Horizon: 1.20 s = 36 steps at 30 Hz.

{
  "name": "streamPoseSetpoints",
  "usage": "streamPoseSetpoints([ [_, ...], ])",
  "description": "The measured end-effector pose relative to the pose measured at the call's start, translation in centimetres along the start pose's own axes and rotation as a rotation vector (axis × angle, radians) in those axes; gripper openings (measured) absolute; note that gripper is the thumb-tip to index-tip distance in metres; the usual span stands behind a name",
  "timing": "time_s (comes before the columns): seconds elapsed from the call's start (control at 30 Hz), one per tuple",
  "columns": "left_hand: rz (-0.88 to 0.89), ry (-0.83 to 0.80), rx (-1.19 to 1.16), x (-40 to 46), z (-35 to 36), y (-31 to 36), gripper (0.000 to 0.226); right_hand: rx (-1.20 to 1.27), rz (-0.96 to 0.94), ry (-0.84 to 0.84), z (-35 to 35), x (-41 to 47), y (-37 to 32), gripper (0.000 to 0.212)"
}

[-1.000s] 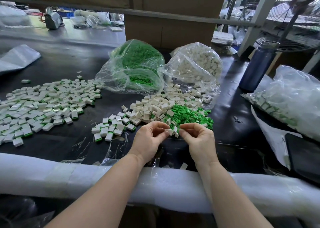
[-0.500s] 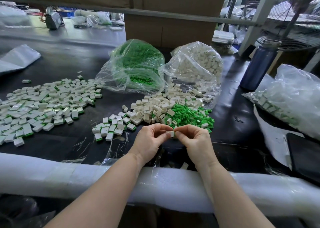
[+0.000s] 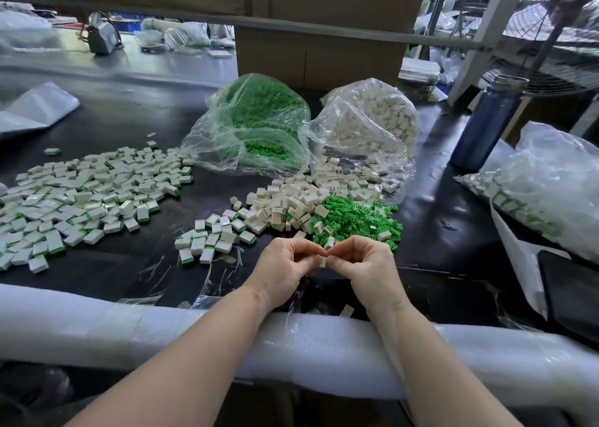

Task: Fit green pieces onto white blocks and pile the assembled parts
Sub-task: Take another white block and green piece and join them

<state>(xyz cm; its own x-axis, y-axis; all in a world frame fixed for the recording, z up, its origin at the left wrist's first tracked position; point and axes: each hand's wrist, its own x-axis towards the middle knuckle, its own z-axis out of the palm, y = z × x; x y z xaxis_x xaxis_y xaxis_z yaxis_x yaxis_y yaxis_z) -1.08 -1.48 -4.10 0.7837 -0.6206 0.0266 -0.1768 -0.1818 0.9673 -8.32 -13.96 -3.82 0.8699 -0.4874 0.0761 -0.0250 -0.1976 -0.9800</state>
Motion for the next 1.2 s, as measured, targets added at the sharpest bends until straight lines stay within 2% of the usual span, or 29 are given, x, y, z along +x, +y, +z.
streamPoseSetpoints([
  [0.17,0.015,-0.037,0.01,-0.05,-0.05,0.16,0.016,-0.009,-0.007,-0.017,-0.17,-0.03,0.08,0.022],
  [0.37,0.071,-0.001,0.028,0.07,0.24,-0.18,0.015,0.048,-0.007,0.027,-0.09,0.21,0.17,0.014],
  [0.53,0.12,-0.024,0.043,0.08,0.16,-0.32,0.029,0.1,0.019,0.052,-0.08,0.33,0.33,0.014],
  [0.73,0.073,0.05,0.011,0.34,0.12,-0.51,0.008,0.135,0.025,0.025,-0.18,0.19,0.27,0.009],
  [1.2,0.047,0.028,0.05,0.31,0.01,-0.47,0.014,-0.012,0.045,-0.007,0.2,0.24,0.23,0.015],
])
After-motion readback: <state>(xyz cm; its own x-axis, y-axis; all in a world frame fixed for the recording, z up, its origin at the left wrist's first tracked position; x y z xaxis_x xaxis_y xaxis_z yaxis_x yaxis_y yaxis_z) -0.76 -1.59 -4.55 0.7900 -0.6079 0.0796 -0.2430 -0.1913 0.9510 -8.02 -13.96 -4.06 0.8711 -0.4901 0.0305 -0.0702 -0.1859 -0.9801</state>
